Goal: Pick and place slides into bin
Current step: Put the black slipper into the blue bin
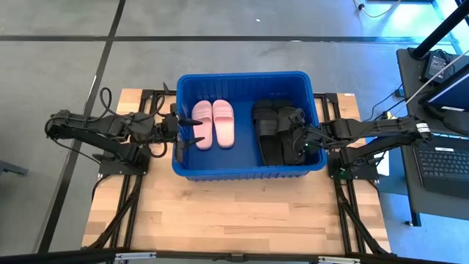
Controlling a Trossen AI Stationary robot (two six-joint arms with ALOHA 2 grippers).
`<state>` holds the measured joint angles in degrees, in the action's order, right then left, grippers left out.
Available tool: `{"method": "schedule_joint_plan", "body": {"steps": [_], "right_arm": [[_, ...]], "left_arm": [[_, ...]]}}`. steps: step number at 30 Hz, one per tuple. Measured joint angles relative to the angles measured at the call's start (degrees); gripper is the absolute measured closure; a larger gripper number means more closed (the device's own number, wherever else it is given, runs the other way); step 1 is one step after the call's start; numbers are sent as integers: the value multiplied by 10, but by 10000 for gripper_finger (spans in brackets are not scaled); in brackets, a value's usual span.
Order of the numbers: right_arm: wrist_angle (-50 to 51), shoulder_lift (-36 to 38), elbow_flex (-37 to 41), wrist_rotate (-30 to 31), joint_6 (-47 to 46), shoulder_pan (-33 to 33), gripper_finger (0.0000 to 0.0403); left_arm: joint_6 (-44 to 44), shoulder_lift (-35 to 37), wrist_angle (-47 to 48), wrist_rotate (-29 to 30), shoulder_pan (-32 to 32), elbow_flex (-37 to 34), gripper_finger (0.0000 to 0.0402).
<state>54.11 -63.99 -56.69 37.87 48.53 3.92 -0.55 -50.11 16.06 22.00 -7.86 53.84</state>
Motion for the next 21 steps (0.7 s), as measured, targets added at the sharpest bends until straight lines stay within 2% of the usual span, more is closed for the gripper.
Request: {"method": "schedule_joint_plan", "body": {"steps": [21], "right_arm": [[1, 0, 0, -1, -2, 0, 360]], "left_arm": [[0, 0, 15, 0, 0, 0, 168]]}}
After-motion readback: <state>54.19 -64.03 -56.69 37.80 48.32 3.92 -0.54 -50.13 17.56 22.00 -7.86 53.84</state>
